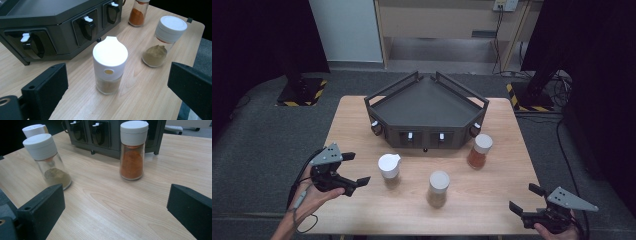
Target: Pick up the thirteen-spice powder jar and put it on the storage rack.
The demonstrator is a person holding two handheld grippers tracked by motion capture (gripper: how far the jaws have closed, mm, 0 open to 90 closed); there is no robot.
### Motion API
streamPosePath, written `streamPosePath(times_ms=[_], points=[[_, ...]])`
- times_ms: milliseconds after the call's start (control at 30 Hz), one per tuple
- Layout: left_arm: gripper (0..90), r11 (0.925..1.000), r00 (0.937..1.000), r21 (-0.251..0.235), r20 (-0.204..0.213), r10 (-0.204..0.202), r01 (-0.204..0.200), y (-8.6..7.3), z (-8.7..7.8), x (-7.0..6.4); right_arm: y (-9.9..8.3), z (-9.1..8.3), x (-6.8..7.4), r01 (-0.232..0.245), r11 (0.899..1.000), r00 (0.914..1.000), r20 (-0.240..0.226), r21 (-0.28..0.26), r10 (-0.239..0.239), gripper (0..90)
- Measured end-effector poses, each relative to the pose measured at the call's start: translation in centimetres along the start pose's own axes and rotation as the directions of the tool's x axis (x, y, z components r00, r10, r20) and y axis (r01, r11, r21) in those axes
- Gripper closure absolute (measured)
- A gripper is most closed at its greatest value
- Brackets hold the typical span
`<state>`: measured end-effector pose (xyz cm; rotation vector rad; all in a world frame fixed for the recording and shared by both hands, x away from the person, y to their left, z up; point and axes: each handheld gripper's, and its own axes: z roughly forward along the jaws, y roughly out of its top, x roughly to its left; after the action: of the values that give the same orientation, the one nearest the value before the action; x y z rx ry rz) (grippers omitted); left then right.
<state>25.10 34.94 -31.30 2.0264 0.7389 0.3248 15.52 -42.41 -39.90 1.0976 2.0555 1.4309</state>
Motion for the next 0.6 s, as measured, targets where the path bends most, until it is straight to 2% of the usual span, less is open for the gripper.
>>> streamPosePath(times_ms=[600], points=[[1.8,0.9992,0.9997,0.037,0.021,0.010,-0.010,1.8,2.7,1.4,0.0,0.1,-0.1,-0.001,1.000,1.0000,-0.001,0.004,0.001,2.7]])
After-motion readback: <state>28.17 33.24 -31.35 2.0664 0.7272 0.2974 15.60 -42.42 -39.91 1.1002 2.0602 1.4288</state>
